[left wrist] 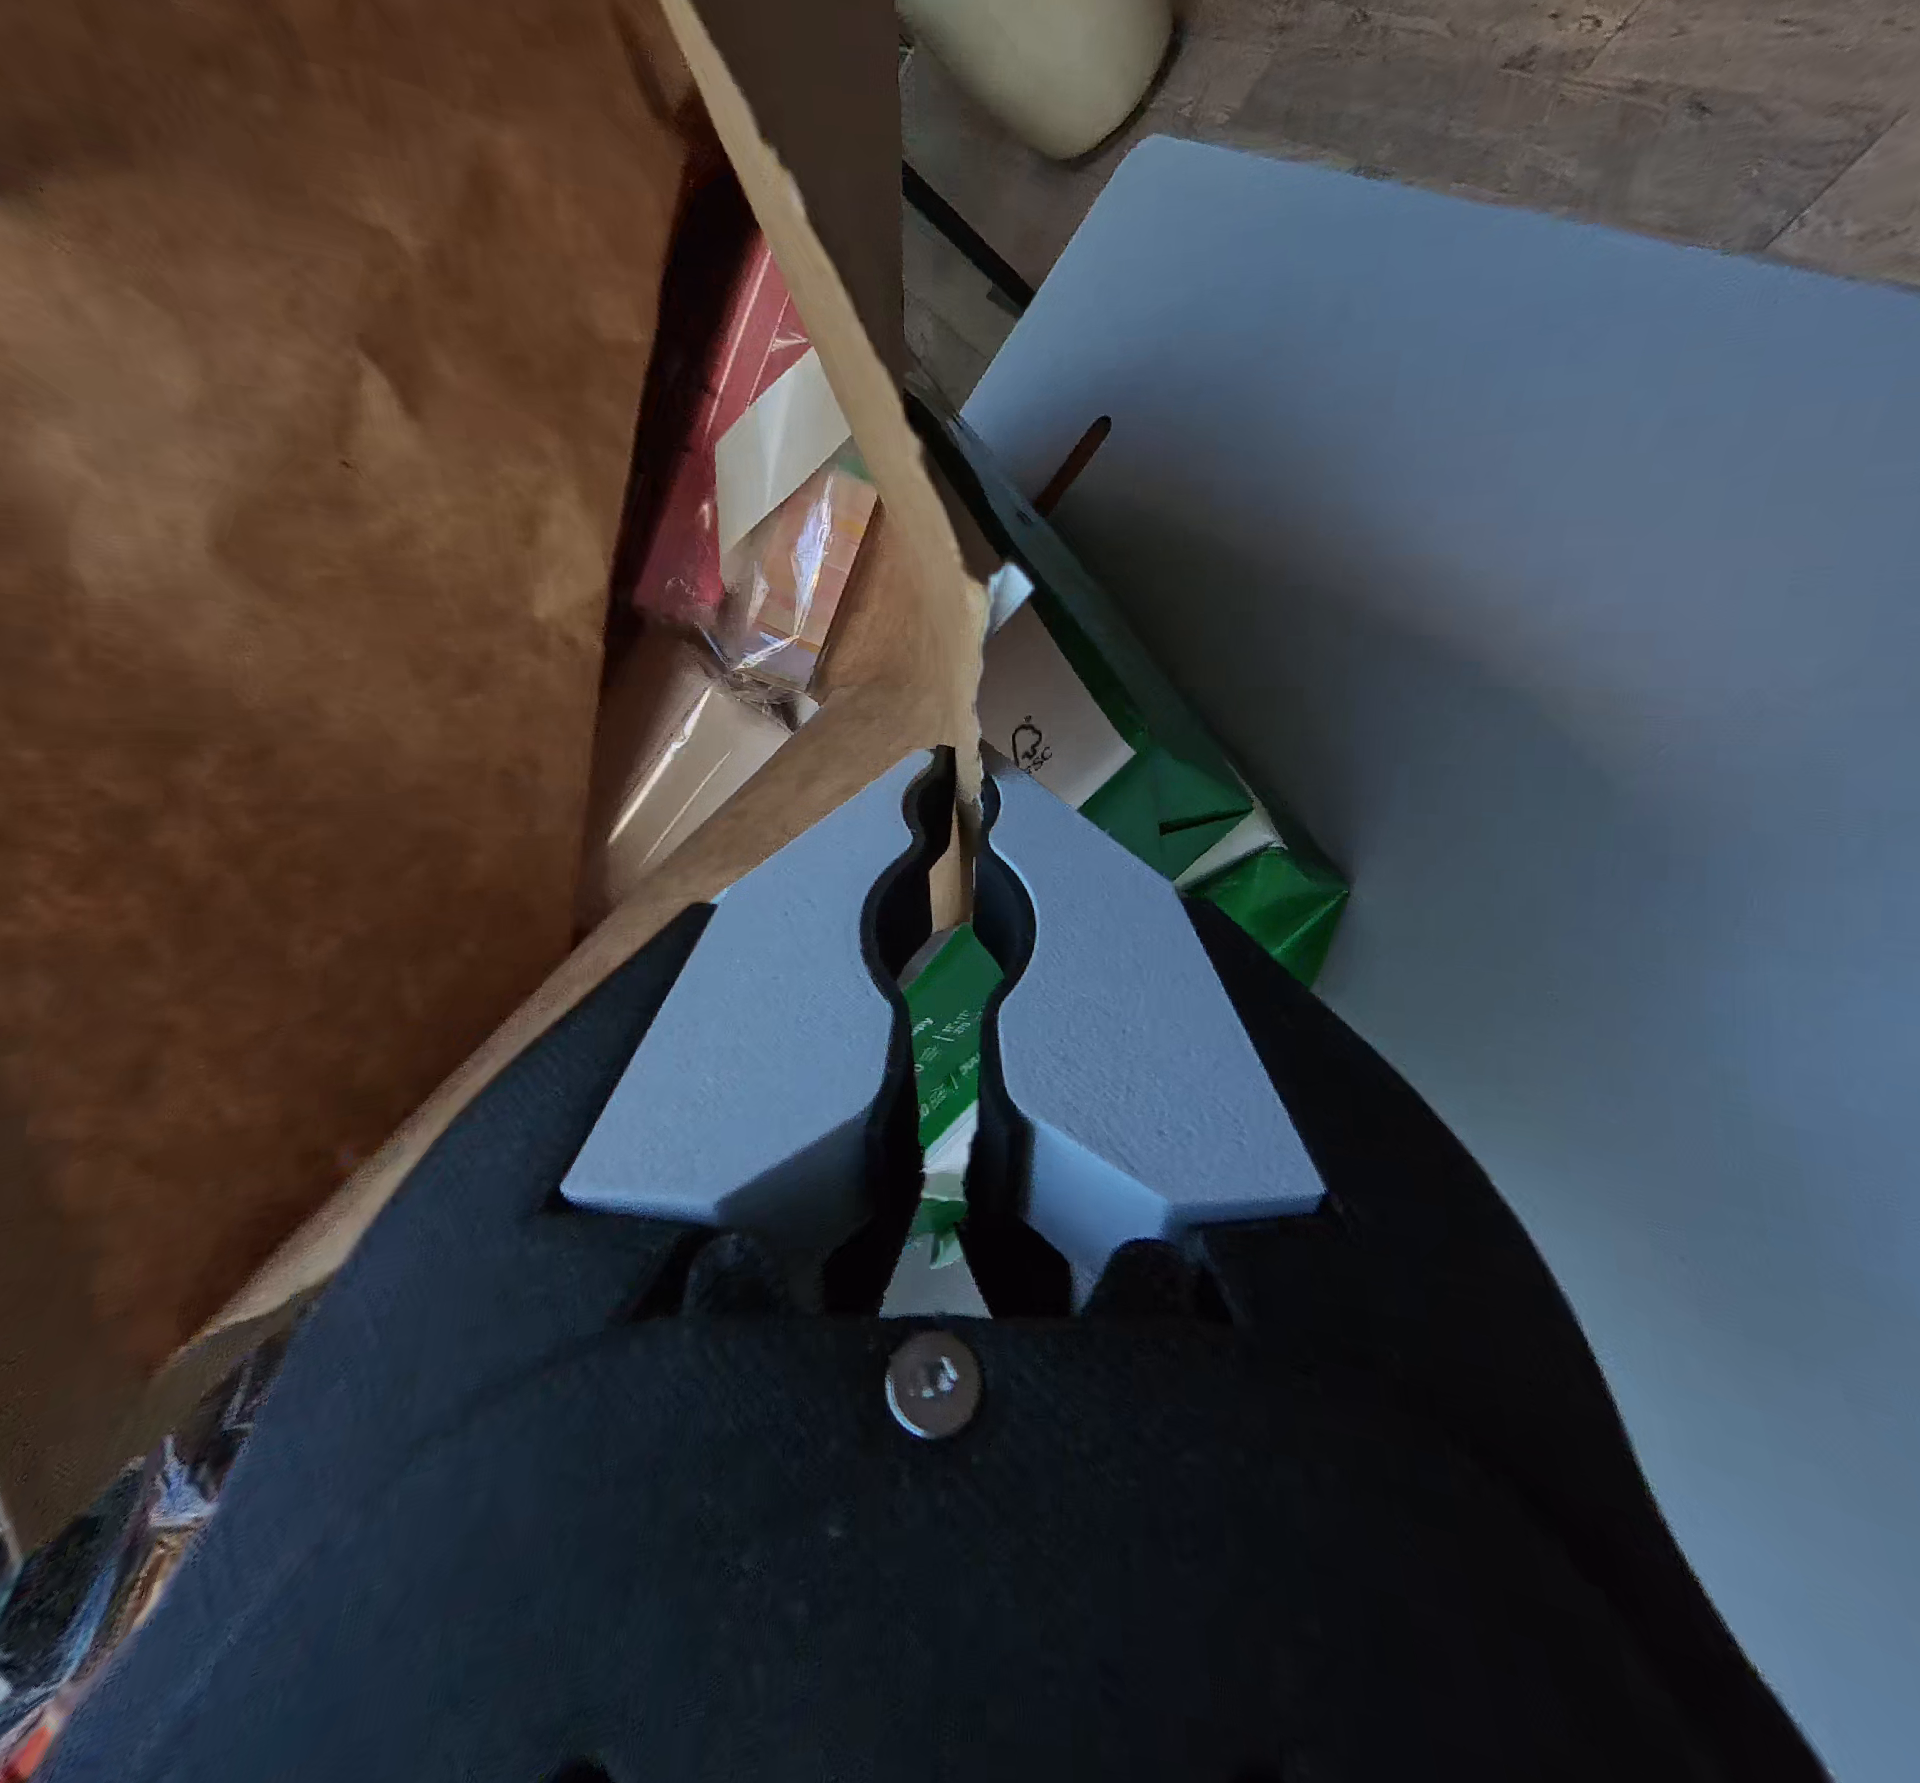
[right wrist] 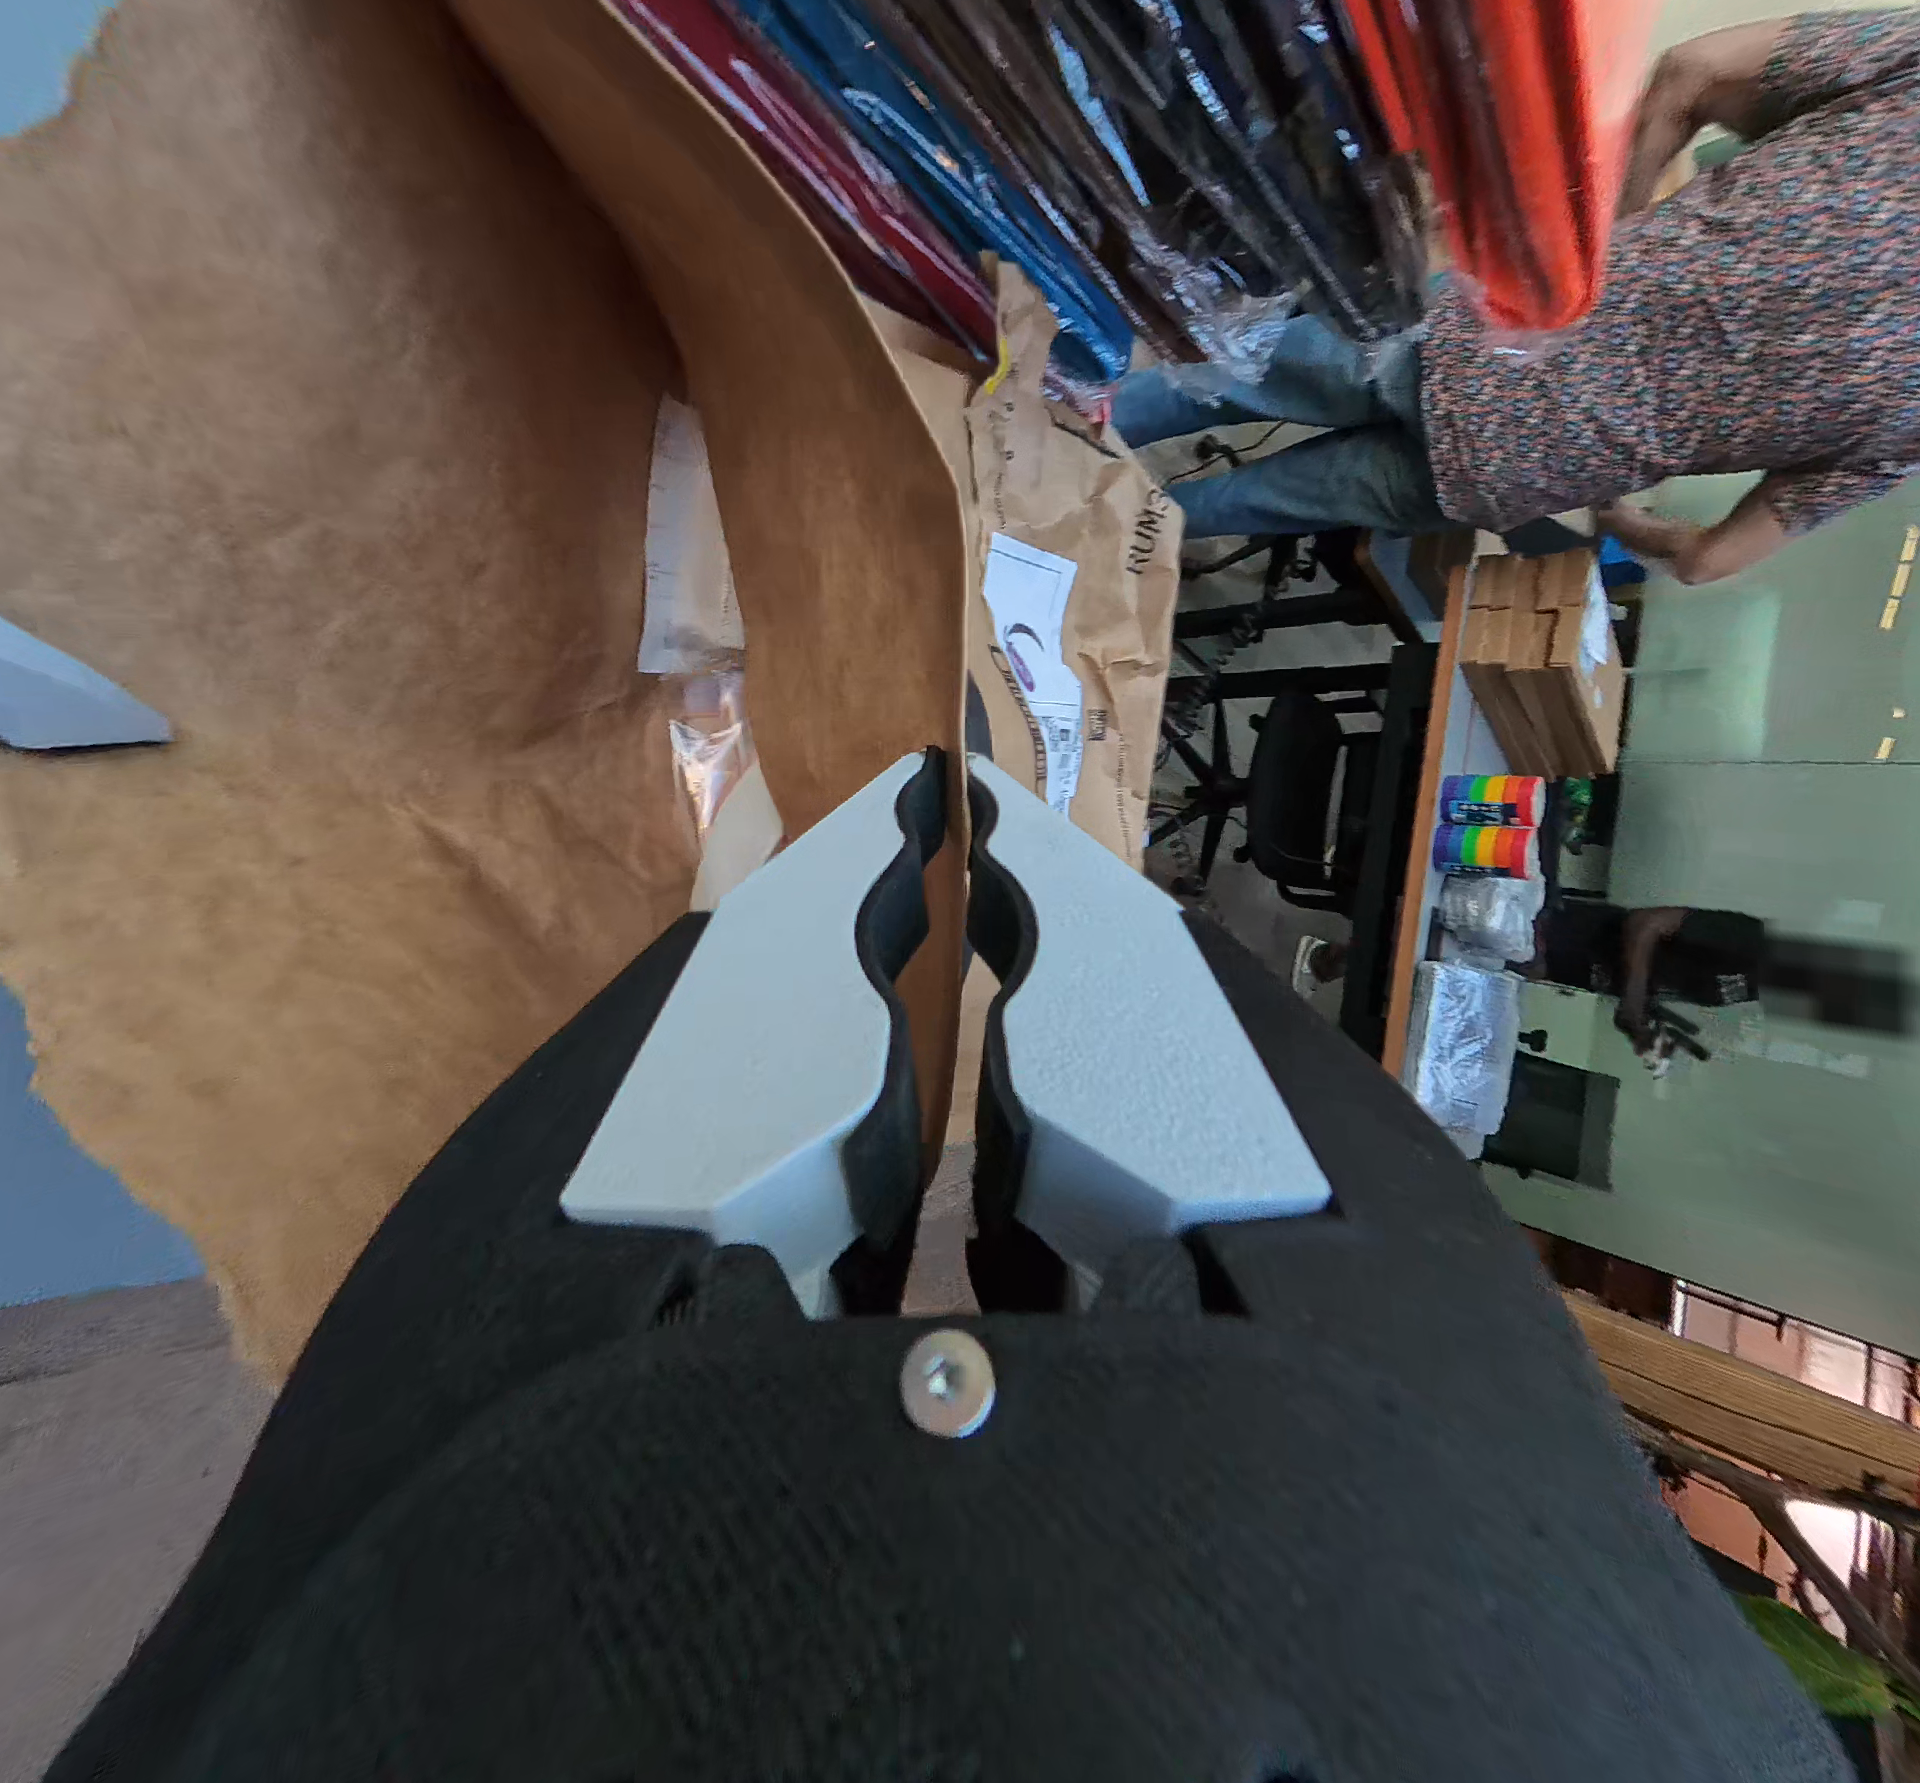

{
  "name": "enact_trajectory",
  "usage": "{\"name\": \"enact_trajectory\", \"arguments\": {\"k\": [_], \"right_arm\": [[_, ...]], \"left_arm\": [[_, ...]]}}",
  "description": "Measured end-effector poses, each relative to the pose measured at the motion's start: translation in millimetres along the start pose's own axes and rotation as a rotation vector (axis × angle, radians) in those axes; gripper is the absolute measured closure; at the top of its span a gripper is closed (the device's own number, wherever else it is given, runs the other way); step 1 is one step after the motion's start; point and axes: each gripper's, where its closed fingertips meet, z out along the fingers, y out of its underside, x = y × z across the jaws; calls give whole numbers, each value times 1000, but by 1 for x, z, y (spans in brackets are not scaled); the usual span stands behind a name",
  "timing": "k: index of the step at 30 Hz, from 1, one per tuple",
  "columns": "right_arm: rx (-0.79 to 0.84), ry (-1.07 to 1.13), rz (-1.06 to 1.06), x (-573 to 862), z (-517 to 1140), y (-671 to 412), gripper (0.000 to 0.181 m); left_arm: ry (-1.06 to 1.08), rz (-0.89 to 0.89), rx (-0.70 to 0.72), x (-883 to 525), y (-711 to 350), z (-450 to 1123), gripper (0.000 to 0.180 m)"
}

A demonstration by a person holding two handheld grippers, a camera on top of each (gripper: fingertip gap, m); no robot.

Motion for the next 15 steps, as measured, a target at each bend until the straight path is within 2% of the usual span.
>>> {"name": "enact_trajectory", "arguments": {"k": [1, 8, 12, 15], "right_arm": [[12, 26, 10, 6, -4, -2, 181], [137, 159, 56, 19, -25, -16, 181], [113, 76, 26, -6, -13, -9, 181], [139, 44, 35, -18, -15, -10, 181]], "left_arm": [[4, -22, 2, 0, -1, 0, 180], [12, -98, -3, 2, -5, -6, 180], [14, -312, 111, -6, -8, -18, 180], [12, -441, 255, -19, -18, -50, 154]]}}
